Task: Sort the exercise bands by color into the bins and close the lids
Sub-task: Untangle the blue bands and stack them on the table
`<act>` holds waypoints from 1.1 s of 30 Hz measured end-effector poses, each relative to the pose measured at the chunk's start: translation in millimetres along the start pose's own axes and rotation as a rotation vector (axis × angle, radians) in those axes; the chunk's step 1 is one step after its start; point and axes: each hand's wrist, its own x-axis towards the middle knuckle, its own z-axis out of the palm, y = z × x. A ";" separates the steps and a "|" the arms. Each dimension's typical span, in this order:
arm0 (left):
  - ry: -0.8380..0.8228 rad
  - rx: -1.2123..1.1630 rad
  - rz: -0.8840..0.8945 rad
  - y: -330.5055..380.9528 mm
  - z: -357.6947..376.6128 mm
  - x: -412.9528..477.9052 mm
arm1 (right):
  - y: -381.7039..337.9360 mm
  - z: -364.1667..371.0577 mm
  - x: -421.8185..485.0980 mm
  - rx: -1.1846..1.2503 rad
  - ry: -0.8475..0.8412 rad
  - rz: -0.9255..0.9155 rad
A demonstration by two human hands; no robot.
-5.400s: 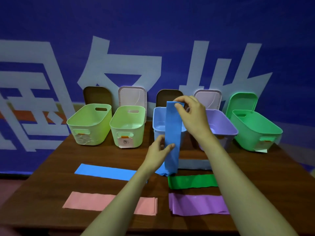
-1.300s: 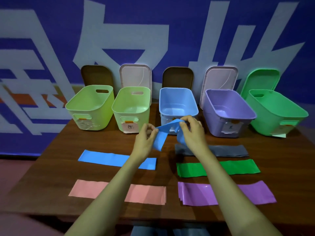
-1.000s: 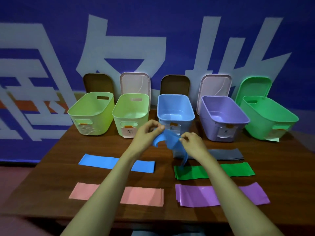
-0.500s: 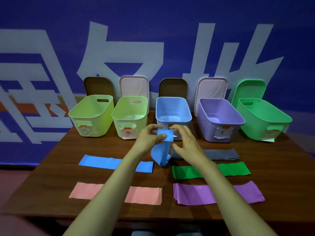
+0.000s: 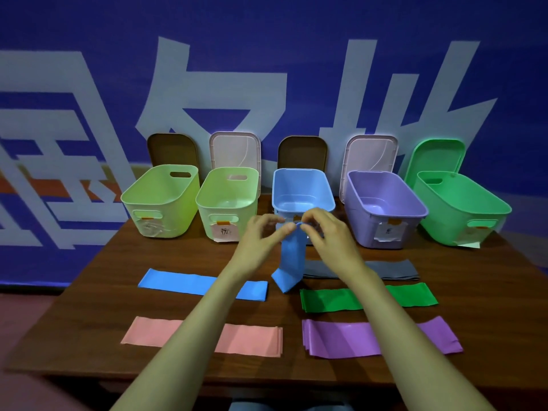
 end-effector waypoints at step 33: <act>0.116 0.021 -0.503 -100.8 -82.4 -2.9 | 20.9 -3.8 27.1 -0.144 0.029 0.348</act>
